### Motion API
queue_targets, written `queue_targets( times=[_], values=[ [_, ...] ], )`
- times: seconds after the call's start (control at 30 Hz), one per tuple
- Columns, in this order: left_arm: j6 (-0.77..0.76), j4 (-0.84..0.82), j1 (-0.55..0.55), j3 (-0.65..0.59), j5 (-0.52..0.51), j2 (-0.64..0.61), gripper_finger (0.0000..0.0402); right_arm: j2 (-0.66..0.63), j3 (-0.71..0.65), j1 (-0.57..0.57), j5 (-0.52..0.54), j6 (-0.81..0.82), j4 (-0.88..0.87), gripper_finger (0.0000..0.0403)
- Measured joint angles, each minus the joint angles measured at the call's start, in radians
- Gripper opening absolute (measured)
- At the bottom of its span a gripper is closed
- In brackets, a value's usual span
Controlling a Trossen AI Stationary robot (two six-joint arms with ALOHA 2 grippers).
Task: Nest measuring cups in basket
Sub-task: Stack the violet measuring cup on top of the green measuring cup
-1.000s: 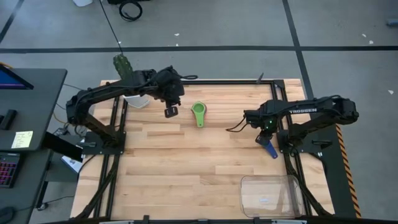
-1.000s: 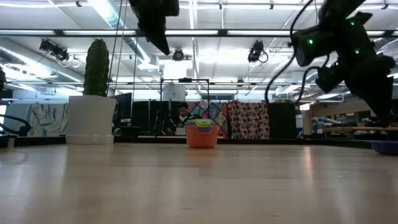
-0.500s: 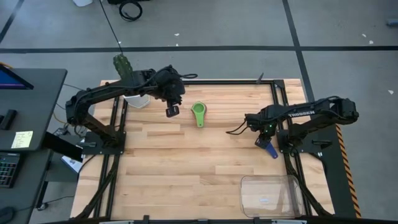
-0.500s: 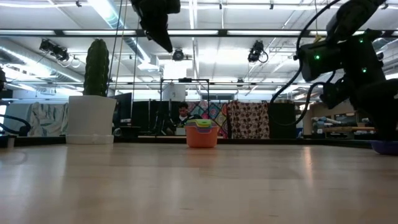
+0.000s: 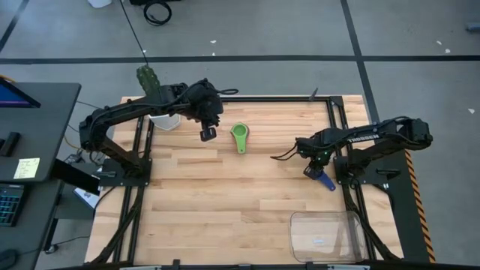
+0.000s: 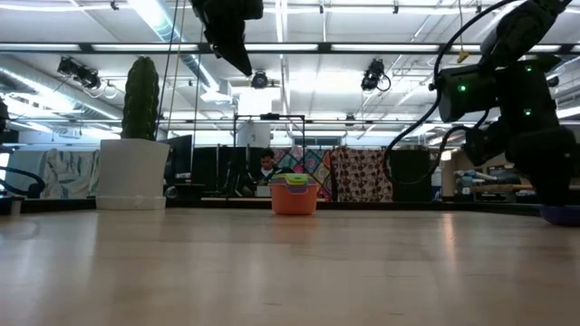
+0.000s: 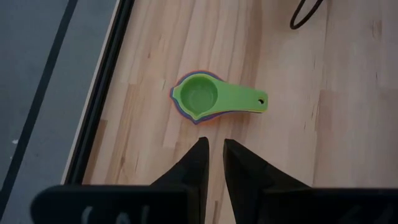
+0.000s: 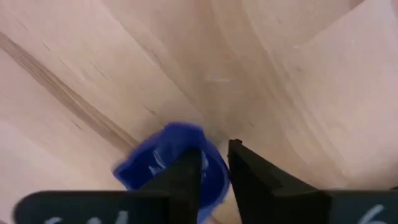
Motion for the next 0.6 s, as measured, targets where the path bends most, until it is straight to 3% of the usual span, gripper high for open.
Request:
queue_targets(
  times=[0.17, 0.4, 0.6],
  values=[
    [0.006, 0.000, 0.000, 0.000, 0.000, 0.000, 0.0052, -0.001, 0.000, 0.000, -0.038, 0.157, 0.056, 0.0018],
    [0.008, -0.013, 0.010, 0.000, -0.019, -0.007, 0.0052, 0.000, 0.039, -0.001, -0.039, 0.318, 0.094, 0.0013],
    [0.008, -0.075, 0.045, 0.000, -0.091, -0.021, 0.0052, 0.000, 0.193, 0.000, -0.034, 0.452, 0.041, 0.0013]
  ],
)
